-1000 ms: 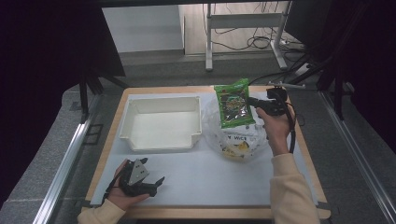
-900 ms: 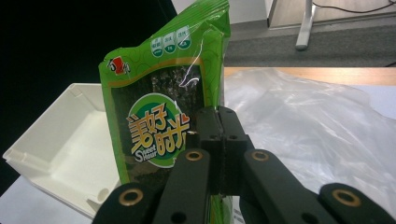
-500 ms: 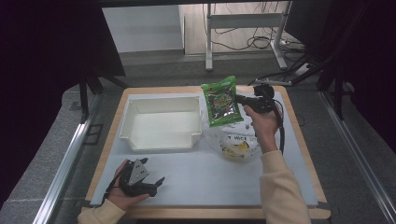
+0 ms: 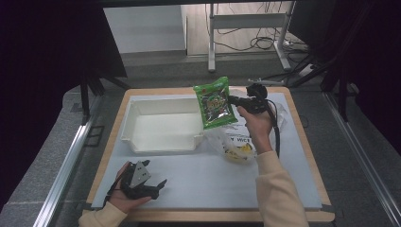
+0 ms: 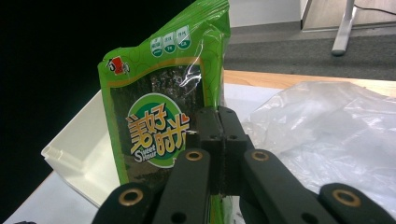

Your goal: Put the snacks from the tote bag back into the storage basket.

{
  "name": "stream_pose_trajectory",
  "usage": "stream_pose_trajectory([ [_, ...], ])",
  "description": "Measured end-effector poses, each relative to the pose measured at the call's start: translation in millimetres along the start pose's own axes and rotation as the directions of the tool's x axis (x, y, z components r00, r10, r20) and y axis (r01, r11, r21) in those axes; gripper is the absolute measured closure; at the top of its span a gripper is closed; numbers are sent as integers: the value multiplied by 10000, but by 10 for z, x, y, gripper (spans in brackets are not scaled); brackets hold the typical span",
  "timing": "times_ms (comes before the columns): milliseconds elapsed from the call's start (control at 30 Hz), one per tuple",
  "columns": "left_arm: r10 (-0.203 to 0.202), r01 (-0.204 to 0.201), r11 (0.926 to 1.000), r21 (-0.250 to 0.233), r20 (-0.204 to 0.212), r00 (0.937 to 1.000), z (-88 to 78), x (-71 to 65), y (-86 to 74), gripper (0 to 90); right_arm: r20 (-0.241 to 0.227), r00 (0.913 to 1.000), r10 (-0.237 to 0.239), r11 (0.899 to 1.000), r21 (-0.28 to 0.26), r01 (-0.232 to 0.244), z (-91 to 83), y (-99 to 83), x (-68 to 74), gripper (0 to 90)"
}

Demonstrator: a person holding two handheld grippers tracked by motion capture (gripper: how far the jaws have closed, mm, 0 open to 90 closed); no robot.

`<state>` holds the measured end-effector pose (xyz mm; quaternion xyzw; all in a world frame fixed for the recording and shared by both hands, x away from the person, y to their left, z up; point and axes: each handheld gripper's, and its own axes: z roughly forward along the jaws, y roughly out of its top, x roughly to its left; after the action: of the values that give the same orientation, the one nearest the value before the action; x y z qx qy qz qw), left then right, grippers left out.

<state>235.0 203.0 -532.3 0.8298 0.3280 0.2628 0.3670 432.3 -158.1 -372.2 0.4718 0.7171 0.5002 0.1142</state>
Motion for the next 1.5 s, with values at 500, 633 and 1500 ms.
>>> stream_pose_trajectory([
  [500,-9,9,10000,-46,5,10000,-1,3,-1,99,-357,9993,-125,9996,237,134,245,-18,173,898],
  [633,-12,12,10000,-52,7,10000,-1,4,-1,99,-467,9988,-142,9996,244,154,306,-19,225,898],
  [1500,-53,53,9999,-89,-14,10000,-11,8,-2,99,-1190,9928,-147,9985,511,209,718,-97,523,898],
])
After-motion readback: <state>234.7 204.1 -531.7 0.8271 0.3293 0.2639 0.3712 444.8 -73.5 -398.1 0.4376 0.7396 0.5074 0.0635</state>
